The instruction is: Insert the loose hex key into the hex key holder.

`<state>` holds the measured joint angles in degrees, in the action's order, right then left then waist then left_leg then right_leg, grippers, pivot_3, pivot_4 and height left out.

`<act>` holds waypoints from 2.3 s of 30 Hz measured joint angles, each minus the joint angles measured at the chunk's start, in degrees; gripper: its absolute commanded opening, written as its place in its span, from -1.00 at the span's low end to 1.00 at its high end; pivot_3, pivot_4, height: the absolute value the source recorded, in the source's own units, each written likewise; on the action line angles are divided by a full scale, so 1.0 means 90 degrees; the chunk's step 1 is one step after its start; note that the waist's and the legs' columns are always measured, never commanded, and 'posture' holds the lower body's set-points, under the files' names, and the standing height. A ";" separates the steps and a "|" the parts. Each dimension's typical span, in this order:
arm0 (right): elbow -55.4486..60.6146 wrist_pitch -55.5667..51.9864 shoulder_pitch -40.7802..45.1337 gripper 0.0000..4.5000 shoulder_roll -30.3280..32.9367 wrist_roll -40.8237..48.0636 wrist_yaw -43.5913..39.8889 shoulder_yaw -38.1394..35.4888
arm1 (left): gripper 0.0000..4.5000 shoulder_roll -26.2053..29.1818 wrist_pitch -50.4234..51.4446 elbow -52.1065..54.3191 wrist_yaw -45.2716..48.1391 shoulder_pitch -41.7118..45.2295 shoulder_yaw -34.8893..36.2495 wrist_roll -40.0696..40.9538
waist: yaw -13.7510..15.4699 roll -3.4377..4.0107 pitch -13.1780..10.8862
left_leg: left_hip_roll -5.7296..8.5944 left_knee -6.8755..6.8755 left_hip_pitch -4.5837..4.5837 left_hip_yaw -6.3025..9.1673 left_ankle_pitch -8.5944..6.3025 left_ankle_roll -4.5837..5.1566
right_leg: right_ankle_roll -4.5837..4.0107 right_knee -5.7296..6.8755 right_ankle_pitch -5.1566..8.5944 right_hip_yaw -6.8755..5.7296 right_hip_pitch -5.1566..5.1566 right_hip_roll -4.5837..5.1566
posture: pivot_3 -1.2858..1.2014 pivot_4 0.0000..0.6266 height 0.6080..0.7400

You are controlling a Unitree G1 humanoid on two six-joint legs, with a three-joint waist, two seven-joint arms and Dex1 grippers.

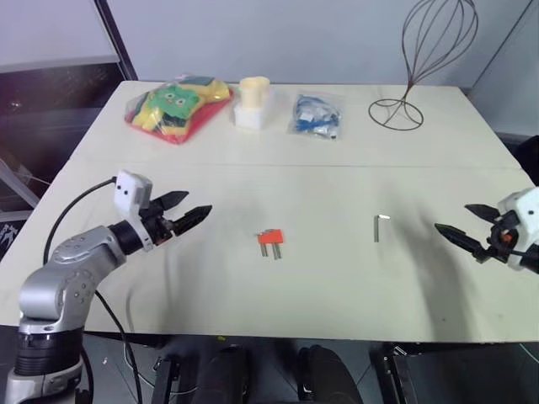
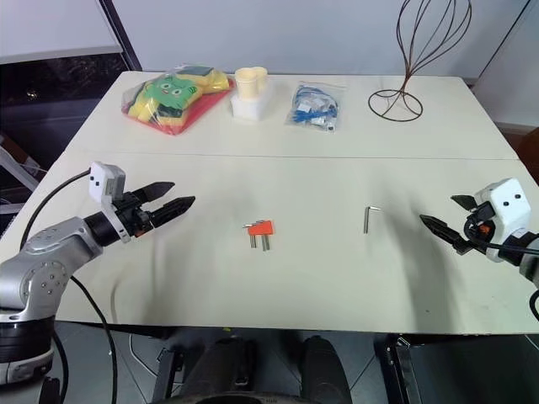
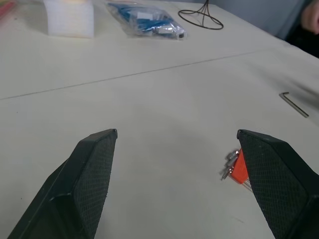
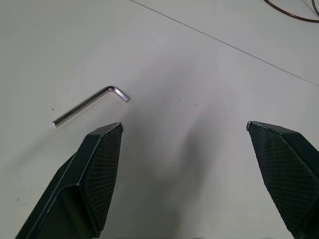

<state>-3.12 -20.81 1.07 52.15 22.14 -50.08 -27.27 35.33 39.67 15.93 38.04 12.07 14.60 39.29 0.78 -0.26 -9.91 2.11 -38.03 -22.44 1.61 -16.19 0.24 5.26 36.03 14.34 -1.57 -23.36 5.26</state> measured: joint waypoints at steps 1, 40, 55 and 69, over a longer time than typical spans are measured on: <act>0.0000 0.0000 0.0001 0.84 0.0000 0.0000 0.0004 0.0000 | 0.79 0.0000 0.0000 0.0002 -0.0006 0.0000 -0.0012 -0.0007 | 0.0000 0.0000 0.0000 | 0.0000 0.0000 0.0000 0.0000 0.0000 0.0000 | 0.0000 0.0000 0.0000 0.0000 0.0000 0.0000 | 0.03 -0.52 1.00; 0.0100 -0.0023 0.0431 0.84 -0.0176 -0.0059 0.0017 0.0360 | 0.79 0.0895 -0.0228 0.0251 0.0861 0.0114 -0.0529 -0.0194 | -0.0007 0.0002 0.0000 | 0.0000 0.0001 0.0000 -0.0001 0.0000 0.0000 | -0.0005 0.0000 0.0003 0.0000 -0.0001 -0.0002 | 0.03 -0.52 1.00; 0.1435 -0.0828 0.1653 0.84 -0.0198 0.0261 -0.0958 0.2286 | 0.79 0.1746 -0.1281 -0.0926 0.3890 0.1253 -0.1935 -0.0957 | -0.0050 0.0018 -0.0020 | -0.0004 0.0001 -0.0005 -0.0002 -0.0001 0.0002 | 0.0003 0.0000 -0.0002 -0.0002 -0.0009 -0.0005 | 0.03 -0.52 1.00; -0.2027 0.1405 0.4103 0.84 -0.2002 -0.1242 -0.2270 0.4613 | 0.79 0.1563 -0.1107 -0.0590 0.3757 0.1059 -0.1751 -0.0891 | -0.0097 0.0008 -0.0036 | -0.0002 0.0000 -0.0008 -0.0002 0.0001 -0.0001 | 0.0014 0.0003 -0.0008 -0.0002 -0.0014 -0.0020 | 0.03 -0.52 1.00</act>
<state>-21.37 -8.17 38.00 34.13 10.96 -70.51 14.26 49.40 29.71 10.63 71.85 21.60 -1.16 31.27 -0.09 -0.19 -10.24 2.10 -38.03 -22.51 1.59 -16.18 0.23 5.38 36.06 14.28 -1.58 -23.49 5.09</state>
